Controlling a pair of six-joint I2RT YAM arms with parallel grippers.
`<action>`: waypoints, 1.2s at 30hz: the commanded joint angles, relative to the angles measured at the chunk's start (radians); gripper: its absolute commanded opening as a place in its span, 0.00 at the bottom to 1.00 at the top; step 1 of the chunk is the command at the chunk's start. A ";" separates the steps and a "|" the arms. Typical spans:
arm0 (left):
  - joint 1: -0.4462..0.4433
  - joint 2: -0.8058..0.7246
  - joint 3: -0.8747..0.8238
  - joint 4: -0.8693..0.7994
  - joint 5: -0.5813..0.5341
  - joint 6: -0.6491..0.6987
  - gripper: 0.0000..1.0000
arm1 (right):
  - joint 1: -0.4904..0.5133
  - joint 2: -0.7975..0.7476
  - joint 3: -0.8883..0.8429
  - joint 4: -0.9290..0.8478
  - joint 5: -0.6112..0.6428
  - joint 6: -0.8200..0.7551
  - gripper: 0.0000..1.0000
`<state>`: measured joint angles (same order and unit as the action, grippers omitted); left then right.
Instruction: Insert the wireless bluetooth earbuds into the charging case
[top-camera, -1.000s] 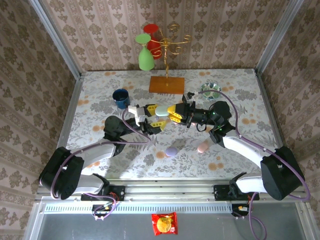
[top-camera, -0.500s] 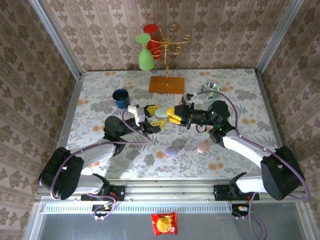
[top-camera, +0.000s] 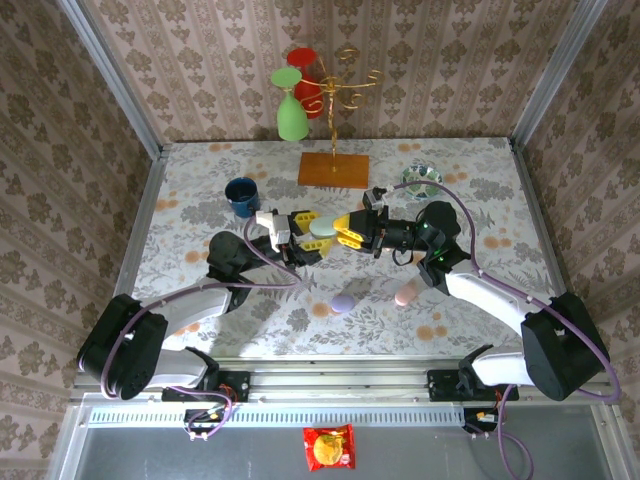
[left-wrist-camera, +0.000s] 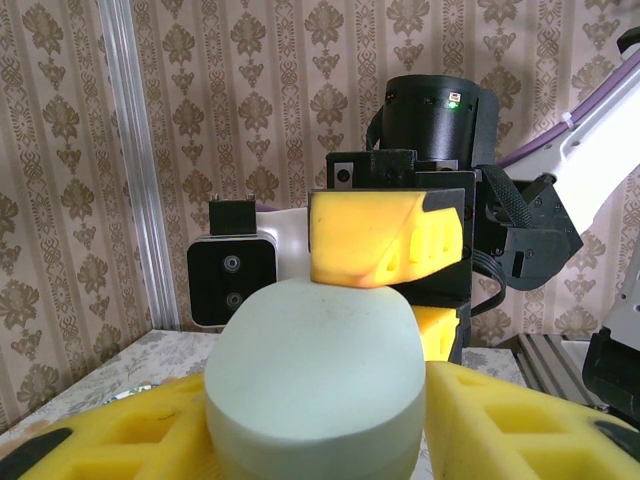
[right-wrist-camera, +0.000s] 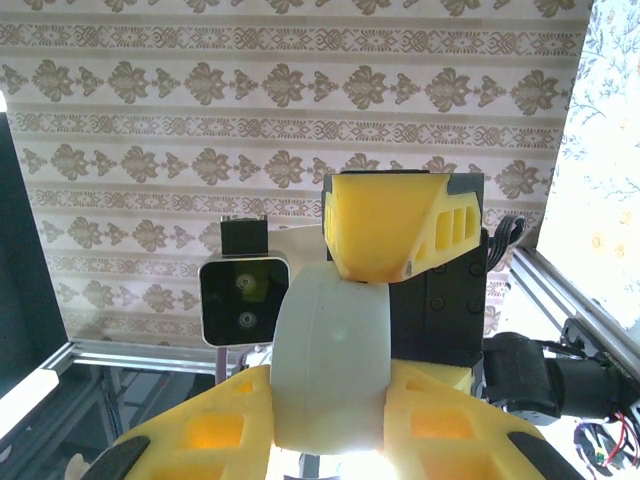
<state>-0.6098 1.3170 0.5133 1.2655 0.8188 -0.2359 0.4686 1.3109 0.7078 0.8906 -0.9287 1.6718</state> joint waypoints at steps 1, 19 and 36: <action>-0.011 -0.006 0.024 0.031 0.024 0.001 0.52 | -0.001 -0.007 0.030 0.071 -0.010 0.026 0.00; -0.021 -0.013 0.030 0.029 0.026 0.004 0.37 | -0.001 -0.032 0.022 -0.014 0.007 -0.027 0.10; -0.001 -0.008 -0.048 -0.022 0.056 -0.013 0.37 | -0.033 -0.316 0.206 -1.052 0.388 -1.168 0.77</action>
<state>-0.6193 1.3174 0.4782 1.2545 0.8352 -0.2363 0.4244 1.0229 0.8696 0.1043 -0.6937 0.8883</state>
